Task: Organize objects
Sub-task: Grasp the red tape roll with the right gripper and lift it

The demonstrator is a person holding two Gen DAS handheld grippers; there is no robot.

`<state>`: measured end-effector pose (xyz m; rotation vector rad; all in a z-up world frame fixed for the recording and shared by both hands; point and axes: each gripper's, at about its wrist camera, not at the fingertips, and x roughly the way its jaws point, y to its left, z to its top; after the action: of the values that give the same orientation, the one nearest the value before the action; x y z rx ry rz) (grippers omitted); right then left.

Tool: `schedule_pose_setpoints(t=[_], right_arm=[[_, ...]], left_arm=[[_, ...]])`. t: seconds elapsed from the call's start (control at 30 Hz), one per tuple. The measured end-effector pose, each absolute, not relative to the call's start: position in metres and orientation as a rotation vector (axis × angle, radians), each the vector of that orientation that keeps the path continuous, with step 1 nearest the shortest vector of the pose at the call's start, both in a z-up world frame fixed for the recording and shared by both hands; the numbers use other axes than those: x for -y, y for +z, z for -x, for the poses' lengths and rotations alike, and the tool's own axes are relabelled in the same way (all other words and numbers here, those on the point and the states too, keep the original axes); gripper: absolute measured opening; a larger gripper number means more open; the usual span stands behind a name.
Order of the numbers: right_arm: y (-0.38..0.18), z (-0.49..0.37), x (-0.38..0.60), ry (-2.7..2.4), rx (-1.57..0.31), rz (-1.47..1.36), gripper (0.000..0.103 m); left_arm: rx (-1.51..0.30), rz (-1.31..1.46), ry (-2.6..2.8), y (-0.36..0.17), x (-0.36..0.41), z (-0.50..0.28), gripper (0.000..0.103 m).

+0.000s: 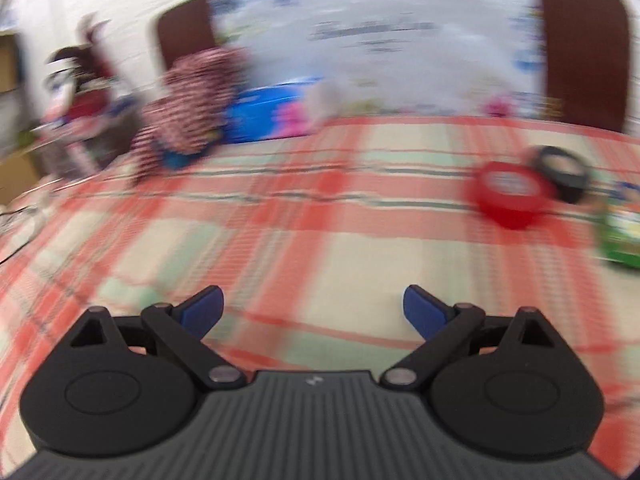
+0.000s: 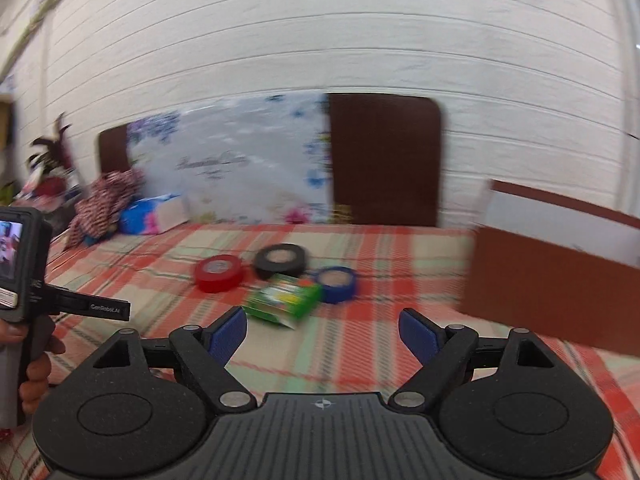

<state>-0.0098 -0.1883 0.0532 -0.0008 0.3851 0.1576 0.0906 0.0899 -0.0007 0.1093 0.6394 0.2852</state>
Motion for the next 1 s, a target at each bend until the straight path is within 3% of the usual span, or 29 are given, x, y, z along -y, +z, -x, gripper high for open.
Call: schedule_pose_setpoints(t=[0.13, 0.4, 0.5, 0.7, 1.0], right_arm=[[0.049, -0.045, 0.134, 0.282, -0.402, 0.056, 0.080], [0.006, -0.162, 0.055, 0.288, -0.528, 0.188, 0.079], [-0.001, -0.184, 0.053, 0.293, -0.566, 0.165, 0.073], [-0.003, -0.151, 0.062, 0.351, -0.585, 0.153, 0.073], [-0.006, 0.000, 0.169, 0.243, -0.581, 0.151, 0.071]], left_arm=[[-0.623, 0.163, 0.333, -0.010, -0.151, -0.088, 0.101], [-0.593, 0.130, 0.274, -0.010, -0.149, -0.093, 0.101], [-0.592, 0.144, 0.275, -0.012, -0.139, -0.092, 0.101], [-0.589, 0.150, 0.267, -0.012, -0.141, -0.092, 0.101], [-0.609, 0.107, 0.273, -0.012, -0.135, -0.094, 0.101]])
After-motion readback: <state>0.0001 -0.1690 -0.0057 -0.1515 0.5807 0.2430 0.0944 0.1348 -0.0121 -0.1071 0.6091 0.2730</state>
